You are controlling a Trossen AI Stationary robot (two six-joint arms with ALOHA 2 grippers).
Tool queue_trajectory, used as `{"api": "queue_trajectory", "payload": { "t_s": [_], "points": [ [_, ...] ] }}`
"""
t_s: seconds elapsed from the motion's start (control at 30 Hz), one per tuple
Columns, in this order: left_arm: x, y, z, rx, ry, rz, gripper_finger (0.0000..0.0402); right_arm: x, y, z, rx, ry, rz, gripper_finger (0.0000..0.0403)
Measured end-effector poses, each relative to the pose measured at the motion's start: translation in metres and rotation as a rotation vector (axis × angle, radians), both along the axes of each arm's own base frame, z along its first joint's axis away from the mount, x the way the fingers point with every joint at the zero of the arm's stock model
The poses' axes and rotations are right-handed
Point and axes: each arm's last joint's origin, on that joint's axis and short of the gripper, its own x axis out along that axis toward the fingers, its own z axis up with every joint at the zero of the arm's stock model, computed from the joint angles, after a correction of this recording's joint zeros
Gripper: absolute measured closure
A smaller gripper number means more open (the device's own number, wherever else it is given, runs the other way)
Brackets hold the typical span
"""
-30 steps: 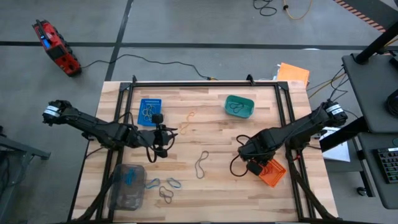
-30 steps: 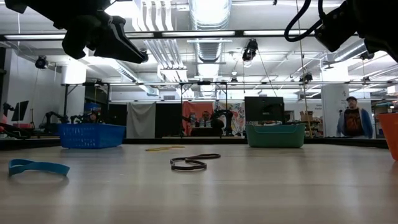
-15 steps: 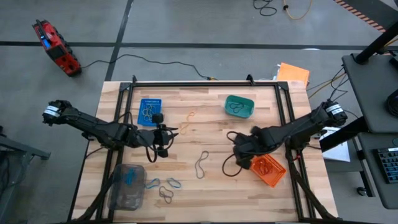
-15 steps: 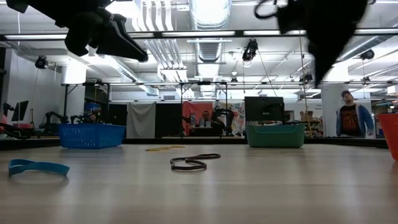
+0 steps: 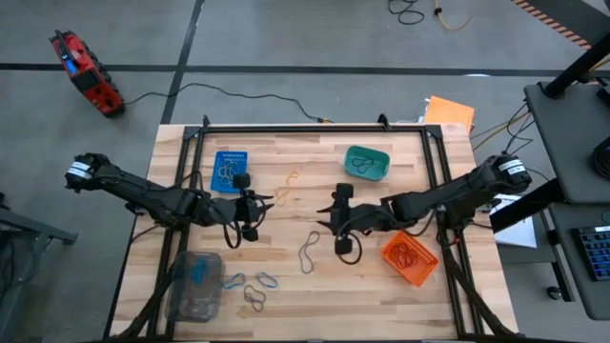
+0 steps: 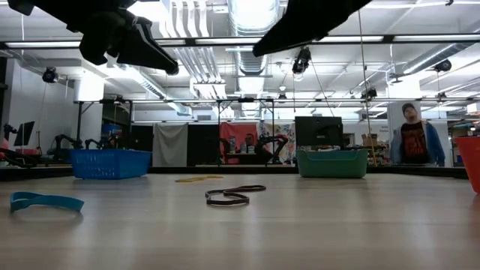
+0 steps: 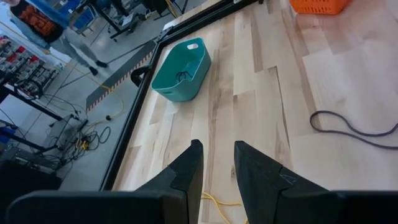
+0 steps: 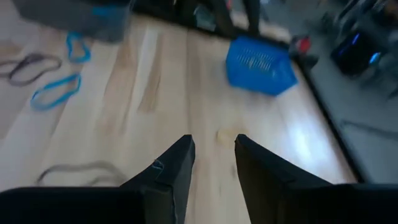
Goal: Sort rubber bands into baskets
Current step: Put the yellow rubberband into the blue bin
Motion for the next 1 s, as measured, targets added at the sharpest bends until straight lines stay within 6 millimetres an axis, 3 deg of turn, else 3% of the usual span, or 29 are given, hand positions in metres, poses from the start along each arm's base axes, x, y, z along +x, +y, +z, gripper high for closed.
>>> {"api": "queue_trajectory", "payload": {
  "t_s": [0.13, 0.43, 0.8, 1.0],
  "points": [
    [0.0, 0.0, 0.0, -0.003, -0.005, 0.001, 0.0326, 0.0, -0.007, -0.009, -0.021, -0.106, 0.004, 0.0298],
    [0.001, 0.0, 0.002, -0.051, -0.045, 0.021, 0.0326, -0.008, -0.019, -0.032, 0.043, -0.066, -0.066, 0.0309],
    [0.002, 0.0, 0.003, -0.055, -0.059, 0.023, 0.0326, -0.007, -0.021, -0.029, 0.007, -0.079, -0.05, 0.0313],
    [0.002, 0.0, 0.003, -0.063, -0.061, 0.028, 0.0326, -0.016, -0.023, -0.016, 0.015, -0.089, -0.055, 0.033]
  ]
}}
